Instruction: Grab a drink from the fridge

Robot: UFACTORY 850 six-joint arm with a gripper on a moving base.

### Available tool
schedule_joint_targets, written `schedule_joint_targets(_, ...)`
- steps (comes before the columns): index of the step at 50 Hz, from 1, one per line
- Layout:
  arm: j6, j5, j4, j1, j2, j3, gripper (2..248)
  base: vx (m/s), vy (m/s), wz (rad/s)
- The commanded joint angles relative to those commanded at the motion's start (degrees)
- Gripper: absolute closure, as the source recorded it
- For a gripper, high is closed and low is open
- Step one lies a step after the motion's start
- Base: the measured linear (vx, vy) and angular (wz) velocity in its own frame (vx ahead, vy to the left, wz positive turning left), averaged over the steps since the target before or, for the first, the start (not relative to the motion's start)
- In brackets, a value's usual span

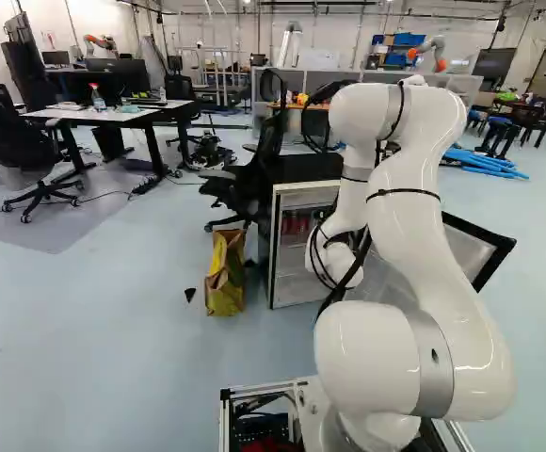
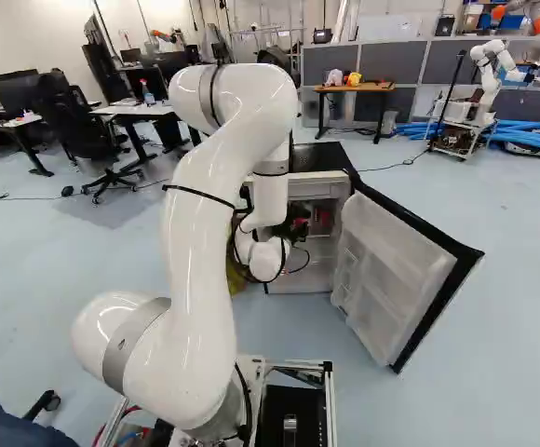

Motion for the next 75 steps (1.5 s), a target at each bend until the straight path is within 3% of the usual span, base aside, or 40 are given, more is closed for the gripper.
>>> schedule_joint_targets(32,0.0,0.0,0.0,0.8,11.6,12.4,158,0.0,0.0,0.0)
schedule_joint_targets(75,0.0,0.0,0.0,0.9,20.5,16.0,158,0.0,0.0,0.0)
